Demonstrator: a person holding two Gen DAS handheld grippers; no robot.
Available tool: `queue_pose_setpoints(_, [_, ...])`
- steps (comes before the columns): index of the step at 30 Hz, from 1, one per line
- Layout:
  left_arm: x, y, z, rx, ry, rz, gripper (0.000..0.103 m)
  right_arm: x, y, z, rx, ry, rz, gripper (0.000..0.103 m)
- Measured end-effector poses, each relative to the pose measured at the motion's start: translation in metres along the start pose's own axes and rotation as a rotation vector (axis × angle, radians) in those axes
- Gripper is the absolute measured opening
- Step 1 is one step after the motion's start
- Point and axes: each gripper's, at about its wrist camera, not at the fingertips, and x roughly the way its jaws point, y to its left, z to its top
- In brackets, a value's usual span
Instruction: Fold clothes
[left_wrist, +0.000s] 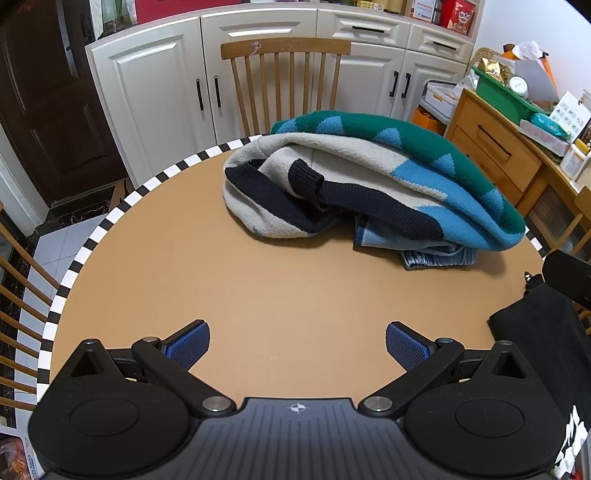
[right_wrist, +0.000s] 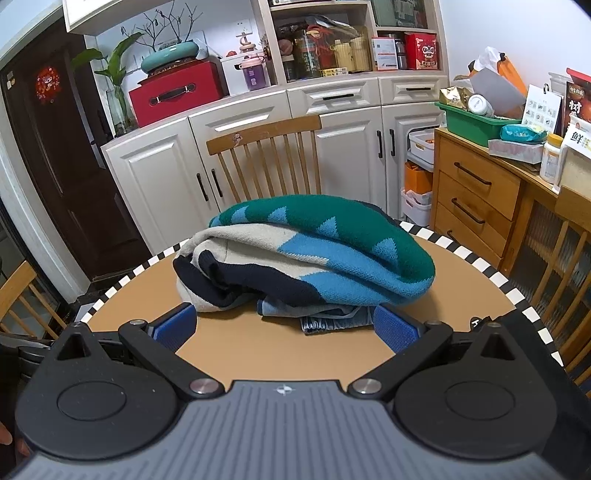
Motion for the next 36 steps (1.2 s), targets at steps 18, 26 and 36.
queue_pose_setpoints(18, [-0.012,-0.002,-0.011,-0.016,-0.001,-0.008,0.103,0.018,-0.002,0.006,-0.031,0.025,-0.020,0.103])
queue_pose_setpoints(26, [-0.001,0.003,-0.005,-0.029,0.015,-0.013,0.103,0.073,-0.012,0.037,-0.180,-0.023,-0.100,0.103])
queue_pose_setpoints(36, [0.014,0.016,-0.004,-0.038,0.029,-0.025,0.103,0.189,-0.027,0.066,-0.340,0.085,-0.222,0.102])
